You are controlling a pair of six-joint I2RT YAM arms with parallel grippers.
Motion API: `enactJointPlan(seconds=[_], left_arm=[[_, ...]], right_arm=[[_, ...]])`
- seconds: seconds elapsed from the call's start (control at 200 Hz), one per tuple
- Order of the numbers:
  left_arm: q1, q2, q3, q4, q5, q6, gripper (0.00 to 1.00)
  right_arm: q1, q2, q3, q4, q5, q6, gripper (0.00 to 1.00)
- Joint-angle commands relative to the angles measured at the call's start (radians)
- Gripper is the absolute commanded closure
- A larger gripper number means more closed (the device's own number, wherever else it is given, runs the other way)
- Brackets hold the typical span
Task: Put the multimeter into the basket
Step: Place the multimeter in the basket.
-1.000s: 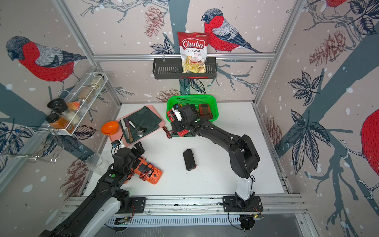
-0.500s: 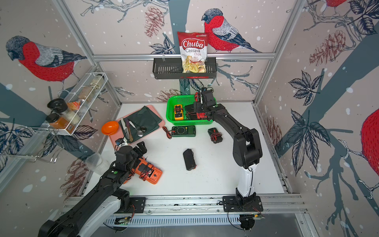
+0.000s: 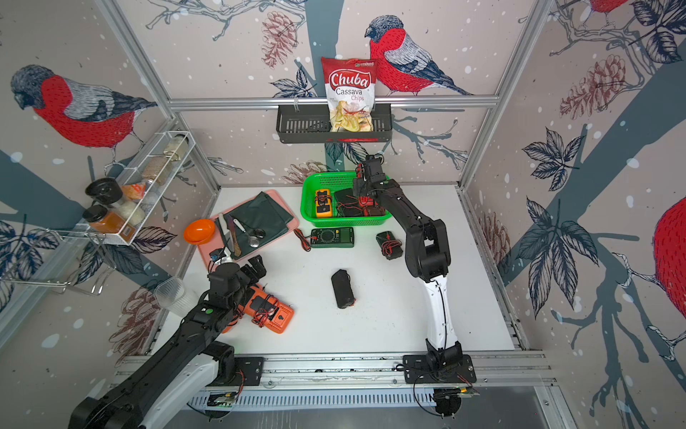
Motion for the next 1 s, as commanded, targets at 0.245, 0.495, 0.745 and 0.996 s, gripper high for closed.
enactJointPlan(seconds=[0.245, 0.495, 0.745, 0.996], left_arm=[[0.001, 0.012, 0.004, 0.042, 0.009, 0.011, 0.02], [0.002, 0.028, 0.005, 0.055, 0.023, 0.010, 0.02], [0.002, 0.028, 0.006, 0.053, 0.030, 0.010, 0.02], [0.001, 0.022, 0.005, 0.046, 0.025, 0.010, 0.02]], right_arm=[[-0.024, 0.066, 0.034, -0.003, 0.068, -0.009, 0.59], [-0.036, 0.092, 0.033, -0.020, 0.055, -0.006, 0.45], [-0.035, 0.110, 0.034, -0.035, 0.065, -0.009, 0.17], [-0.029, 0.117, 0.032, -0.040, 0.085, -0.012, 0.00]])
